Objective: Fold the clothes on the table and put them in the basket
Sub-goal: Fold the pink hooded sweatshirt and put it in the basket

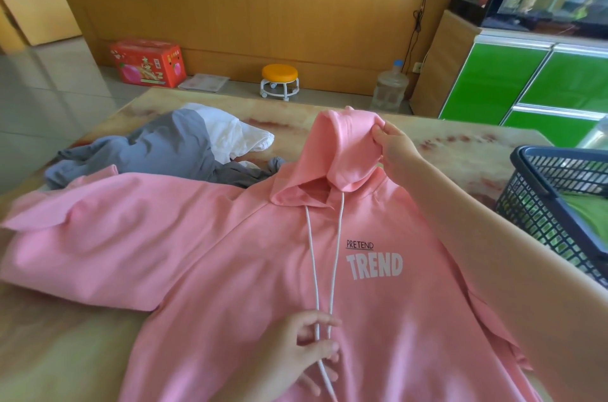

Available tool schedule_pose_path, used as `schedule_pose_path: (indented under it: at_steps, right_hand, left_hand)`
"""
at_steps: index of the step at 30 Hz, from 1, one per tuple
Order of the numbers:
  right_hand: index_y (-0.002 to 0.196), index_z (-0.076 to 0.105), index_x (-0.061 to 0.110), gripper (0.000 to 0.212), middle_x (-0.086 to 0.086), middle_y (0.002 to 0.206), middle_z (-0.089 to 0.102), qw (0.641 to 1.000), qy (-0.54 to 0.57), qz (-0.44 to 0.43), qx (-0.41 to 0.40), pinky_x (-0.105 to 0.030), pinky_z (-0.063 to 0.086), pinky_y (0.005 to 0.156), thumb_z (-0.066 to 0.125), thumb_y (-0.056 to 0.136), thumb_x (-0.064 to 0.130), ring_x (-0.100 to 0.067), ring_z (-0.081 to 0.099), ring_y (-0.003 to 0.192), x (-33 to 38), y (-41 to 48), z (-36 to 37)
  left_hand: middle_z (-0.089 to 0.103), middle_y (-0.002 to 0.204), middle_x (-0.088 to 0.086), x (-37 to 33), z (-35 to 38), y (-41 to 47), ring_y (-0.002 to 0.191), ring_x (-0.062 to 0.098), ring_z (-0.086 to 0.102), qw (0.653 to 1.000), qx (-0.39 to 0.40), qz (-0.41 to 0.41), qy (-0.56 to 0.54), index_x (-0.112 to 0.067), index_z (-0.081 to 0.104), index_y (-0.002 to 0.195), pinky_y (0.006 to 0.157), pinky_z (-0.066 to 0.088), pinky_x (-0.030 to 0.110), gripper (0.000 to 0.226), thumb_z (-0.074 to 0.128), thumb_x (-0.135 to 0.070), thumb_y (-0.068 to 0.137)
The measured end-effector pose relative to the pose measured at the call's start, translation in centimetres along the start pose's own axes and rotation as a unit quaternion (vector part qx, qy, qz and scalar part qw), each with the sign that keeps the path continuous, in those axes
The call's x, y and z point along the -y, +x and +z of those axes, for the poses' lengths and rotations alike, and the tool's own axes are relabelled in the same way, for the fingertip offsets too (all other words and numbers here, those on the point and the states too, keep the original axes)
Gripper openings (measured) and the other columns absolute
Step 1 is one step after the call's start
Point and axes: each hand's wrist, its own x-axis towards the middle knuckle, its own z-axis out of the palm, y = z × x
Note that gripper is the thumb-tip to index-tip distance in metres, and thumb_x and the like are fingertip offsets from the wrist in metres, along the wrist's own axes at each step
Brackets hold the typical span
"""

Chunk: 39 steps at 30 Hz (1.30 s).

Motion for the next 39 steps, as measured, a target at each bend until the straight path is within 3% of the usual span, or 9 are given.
schedule_pose_path:
  at_steps: [5,9,13,17,24,32,35,37,39]
  right_hand:
    - [0.100,0.062,0.030,0.018,-0.002,0.102,0.062,1.000,-0.004,-0.020,0.022,-0.036,0.044,0.091,0.046,0.100,0.022,-0.018,0.053,0.100,0.2,-1.0,-0.1]
    - [0.114,0.059,0.017,0.021,0.001,0.090,0.063,0.996,0.042,-0.037,0.073,-0.023,0.045,0.075,0.043,0.101,0.016,-0.011,0.056,0.083,0.2,-2.0,-0.3]
    - [0.121,0.057,0.013,0.025,-0.001,0.097,0.064,0.991,0.058,-0.042,0.109,-0.022,0.047,0.076,0.041,0.102,0.015,-0.010,0.059,0.084,0.4,-2.6,-0.8]
    - [0.117,0.057,0.013,0.022,-0.001,0.092,0.064,0.991,0.069,-0.044,0.103,-0.023,0.047,0.076,0.041,0.102,0.014,-0.010,0.059,0.082,0.7,-2.9,-0.7]
    - [0.116,0.057,0.009,0.022,-0.004,0.096,0.064,0.987,0.065,-0.047,0.142,-0.020,0.048,0.071,0.040,0.102,0.012,-0.010,0.061,0.082,0.5,-4.3,-0.9]
    - [0.100,0.064,0.010,0.024,0.000,0.087,0.067,0.963,0.004,-0.075,0.257,-0.020,0.049,0.069,0.042,0.097,0.002,-0.010,0.062,0.076,1.3,-9.5,-2.4]
    - [0.117,0.061,-0.002,0.026,0.001,0.128,0.061,0.915,-0.156,-0.117,0.353,-0.020,0.043,0.095,0.047,0.095,-0.004,-0.007,0.055,0.119,1.4,-11.7,-3.7]
    - [0.112,0.068,0.014,0.034,0.018,0.143,0.046,0.855,-0.297,-0.138,0.403,-0.018,0.030,0.108,0.054,0.090,-0.007,0.001,0.034,0.136,0.2,-13.2,-4.4]
    - [0.108,0.070,0.030,0.055,0.024,0.148,0.035,0.848,-0.313,-0.124,0.409,-0.020,0.025,0.113,0.055,0.078,-0.013,0.005,0.025,0.139,-1.7,-15.1,-4.8]
  left_hand:
    - [0.071,0.076,0.001,-2.4,-3.7,0.0,0.063,0.019,0.069,0.962,-0.121,0.017,0.244,-0.051,0.044,0.130,0.051,0.049,0.023,0.042,0.056,-0.040,0.092]
    - [0.067,0.055,0.008,-5.4,-7.5,0.7,0.045,0.023,0.064,0.981,-0.162,0.022,0.107,-0.030,0.057,0.104,0.036,0.041,0.018,0.011,0.052,-0.025,0.096]
    - [0.066,0.074,0.015,-4.9,-5.3,1.2,0.055,0.019,0.067,0.998,0.026,-0.052,0.038,-0.006,0.055,0.101,0.047,0.054,0.026,0.007,0.051,-0.006,0.095]
    - [0.064,0.067,0.005,-1.9,-1.2,1.9,0.054,0.013,0.066,0.998,0.039,-0.019,0.043,-0.006,0.058,0.095,0.051,0.053,0.023,0.016,0.052,0.007,0.088]
    - [0.064,0.062,0.003,-2.0,-2.8,2.6,0.046,0.013,0.059,0.993,-0.104,0.033,0.050,-0.013,0.061,0.081,0.037,0.042,0.020,0.021,0.048,0.000,0.092]
    - [0.072,0.098,0.016,-6.1,-6.9,2.8,0.077,0.025,0.072,0.940,-0.142,0.012,-0.308,-0.008,0.064,0.104,0.055,0.059,0.035,0.052,0.042,-0.054,0.092]
    - [0.074,0.091,0.010,-6.4,-7.6,2.8,0.079,0.025,0.071,0.963,-0.162,-0.023,-0.213,-0.013,0.070,0.096,0.070,0.058,0.038,0.055,0.047,-0.061,0.087]
    - [0.074,0.078,0.006,-5.3,-8.0,2.7,0.063,0.019,0.068,0.977,-0.192,-0.048,-0.079,-0.012,0.070,0.089,0.062,0.054,0.031,0.053,0.049,-0.061,0.087]
    - [0.071,0.074,0.005,-3.4,-8.3,3.2,0.062,0.020,0.064,0.966,-0.244,-0.038,0.076,-0.010,0.068,0.088,0.063,0.053,0.034,0.050,0.053,-0.058,0.086]
